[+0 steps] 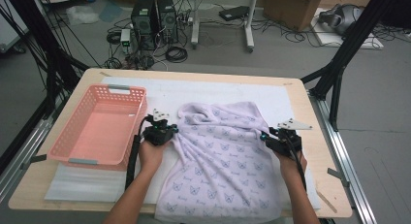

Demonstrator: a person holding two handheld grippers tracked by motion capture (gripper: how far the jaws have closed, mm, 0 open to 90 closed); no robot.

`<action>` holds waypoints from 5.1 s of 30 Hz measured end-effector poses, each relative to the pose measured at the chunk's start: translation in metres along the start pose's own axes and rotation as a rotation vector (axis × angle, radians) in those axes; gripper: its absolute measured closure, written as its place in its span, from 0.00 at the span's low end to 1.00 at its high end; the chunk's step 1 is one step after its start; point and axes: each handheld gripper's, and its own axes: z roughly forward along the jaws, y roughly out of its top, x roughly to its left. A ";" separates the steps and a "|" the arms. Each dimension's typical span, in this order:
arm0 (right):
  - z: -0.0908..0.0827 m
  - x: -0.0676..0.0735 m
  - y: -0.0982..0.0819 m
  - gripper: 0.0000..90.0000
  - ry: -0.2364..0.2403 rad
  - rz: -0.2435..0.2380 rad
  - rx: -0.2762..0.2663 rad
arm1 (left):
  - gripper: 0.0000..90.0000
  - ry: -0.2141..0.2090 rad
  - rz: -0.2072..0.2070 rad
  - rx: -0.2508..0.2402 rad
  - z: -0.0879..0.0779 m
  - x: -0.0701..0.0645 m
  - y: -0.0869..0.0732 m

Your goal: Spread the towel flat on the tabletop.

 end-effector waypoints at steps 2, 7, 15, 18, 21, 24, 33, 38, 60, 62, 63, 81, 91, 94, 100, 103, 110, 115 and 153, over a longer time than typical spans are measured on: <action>-0.004 0.000 -0.004 0.62 0.051 0.014 -0.002 | 0.97 0.000 -0.013 -0.004 0.002 0.003 -0.001; -0.001 0.011 -0.014 0.58 0.190 -0.014 0.027 | 0.72 -0.060 -0.011 -0.009 -0.002 0.000 -0.005; 0.015 0.015 -0.022 0.91 0.216 -0.049 0.114 | 0.56 -0.146 0.001 -0.028 -0.021 0.002 -0.013; 0.018 0.015 -0.017 0.96 0.152 -0.100 0.114 | 0.52 -0.184 0.024 -0.001 -0.024 0.000 -0.019; 0.022 0.003 -0.011 0.96 -0.024 -0.087 0.086 | 0.52 -0.201 0.038 0.026 -0.024 -0.004 -0.026; 0.025 -0.012 -0.010 0.96 -0.154 -0.026 0.055 | 0.49 -0.210 0.047 0.037 -0.025 -0.007 -0.031; -0.003 -0.005 -0.015 0.66 -0.086 0.040 -0.028 | 0.96 -0.168 0.123 0.053 -0.026 -0.017 -0.032; -0.016 0.006 -0.029 0.61 0.054 0.009 0.019 | 0.97 -0.073 0.041 0.004 -0.031 -0.004 -0.028; -0.015 0.019 -0.039 0.72 -0.005 -0.075 0.054 | 0.57 -0.264 0.008 0.026 -0.062 -0.002 -0.053; -0.020 0.020 -0.040 0.68 0.002 -0.070 0.044 | 0.57 -0.272 0.010 0.033 -0.065 -0.003 -0.057; -0.022 0.020 -0.041 0.67 0.008 -0.065 0.041 | 0.57 -0.268 0.008 0.035 -0.067 -0.003 -0.059; -0.062 0.035 -0.070 0.61 0.076 -0.013 0.078 | 0.55 -0.332 0.042 0.056 -0.096 -0.027 -0.087; -0.064 0.048 -0.076 0.97 0.087 -0.055 0.129 | 0.96 -0.234 0.130 0.056 -0.106 -0.037 -0.094; -0.068 0.042 -0.078 0.98 0.117 -0.023 0.129 | 0.96 -0.232 0.124 0.059 -0.115 -0.035 -0.099; -0.079 0.039 -0.082 0.98 0.171 -0.012 0.170 | 0.96 -0.248 0.126 0.072 -0.133 -0.038 -0.112; -0.087 0.045 -0.084 0.98 0.185 -0.050 0.193 | 0.95 -0.270 0.125 0.070 -0.138 -0.038 -0.116; -0.084 0.044 -0.083 0.64 0.141 0.017 0.097 | 0.57 -0.251 0.079 -0.008 -0.122 -0.025 -0.100; -0.070 0.047 -0.084 0.63 0.049 0.009 0.105 | 0.53 -0.233 0.072 0.022 -0.107 -0.025 -0.096; -0.096 0.053 -0.090 0.97 0.141 -0.069 0.201 | 0.58 -0.232 0.040 -0.022 -0.118 -0.019 -0.094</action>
